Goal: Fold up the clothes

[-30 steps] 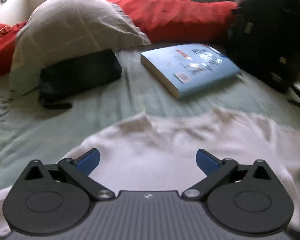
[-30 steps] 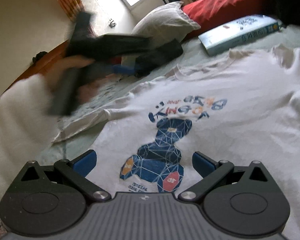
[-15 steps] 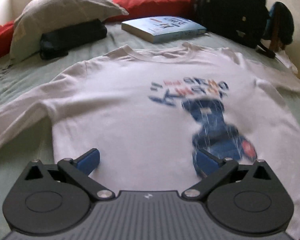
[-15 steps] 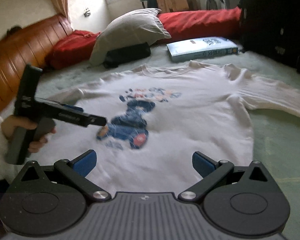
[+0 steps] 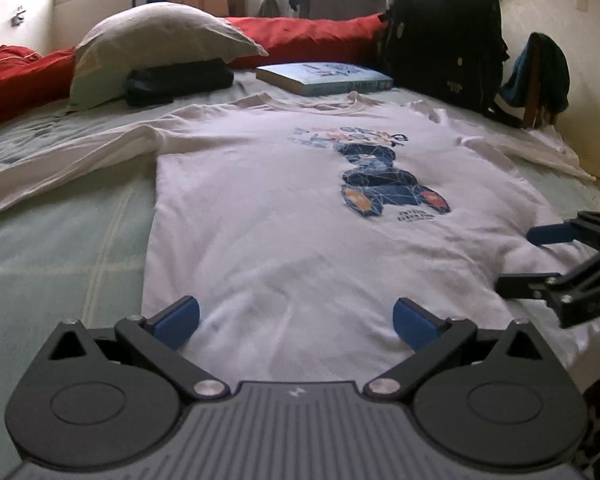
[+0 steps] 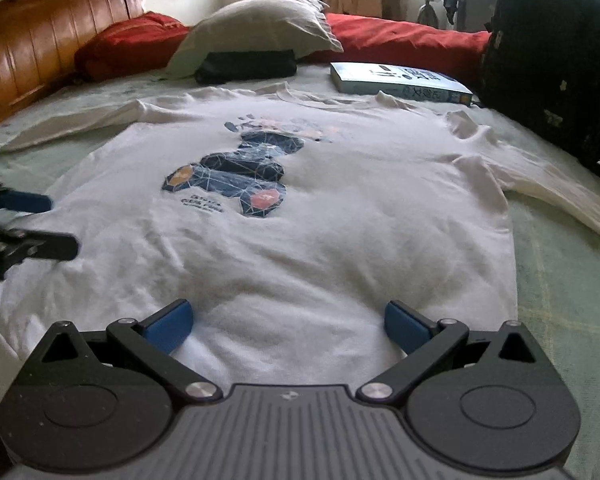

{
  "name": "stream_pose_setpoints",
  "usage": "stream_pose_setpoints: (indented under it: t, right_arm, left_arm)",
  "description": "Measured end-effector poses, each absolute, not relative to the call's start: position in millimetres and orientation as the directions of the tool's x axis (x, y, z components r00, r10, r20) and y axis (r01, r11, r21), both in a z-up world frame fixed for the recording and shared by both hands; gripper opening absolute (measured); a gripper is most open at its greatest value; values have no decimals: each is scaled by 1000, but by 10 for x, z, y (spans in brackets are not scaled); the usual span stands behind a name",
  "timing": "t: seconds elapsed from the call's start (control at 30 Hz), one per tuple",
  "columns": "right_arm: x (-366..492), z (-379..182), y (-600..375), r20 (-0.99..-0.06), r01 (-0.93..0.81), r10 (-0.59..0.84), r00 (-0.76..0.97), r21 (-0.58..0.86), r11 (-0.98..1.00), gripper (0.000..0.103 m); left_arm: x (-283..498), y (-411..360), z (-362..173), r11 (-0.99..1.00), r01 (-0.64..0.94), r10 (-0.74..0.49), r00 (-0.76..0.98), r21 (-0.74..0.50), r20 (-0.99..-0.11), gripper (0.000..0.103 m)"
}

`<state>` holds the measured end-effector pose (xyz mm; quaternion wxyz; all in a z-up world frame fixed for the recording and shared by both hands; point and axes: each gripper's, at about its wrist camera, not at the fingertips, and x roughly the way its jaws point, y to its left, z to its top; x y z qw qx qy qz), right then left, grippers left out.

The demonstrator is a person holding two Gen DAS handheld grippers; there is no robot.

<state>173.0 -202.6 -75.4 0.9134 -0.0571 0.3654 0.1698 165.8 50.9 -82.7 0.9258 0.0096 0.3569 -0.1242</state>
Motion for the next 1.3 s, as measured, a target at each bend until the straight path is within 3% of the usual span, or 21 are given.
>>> stream_pose_setpoints:
  t: [0.07,0.37,0.63,1.03,1.3]
  right_arm:
    - [1703,-760,-2011,-682,-334,254,685,15,942,103]
    - [1649,-766,-1980,-669,-289,219,710,6,957,103]
    - [1605,-762,-1951,-661,-267,195,724,-8,964,103]
    - [1668,-554,-1916,-700,-305,257,666,59,951,103]
    - [1911,-262,-1731,-676,-404,400,619,163,900,103]
  left_arm:
    - [1666,500,-784,964,259,-237,713,-67,-660,102]
    - [1900,577,-845,915,305,-403,658,-264,-636,102]
    - [1783,788,-836,899,306,-437,653,-313,-619,102]
    - [2053,1733,-424,980,155,-200,752,-126,-628,102]
    - [2204,2720,-509,987,-68,-46,748,-145,-663,102]
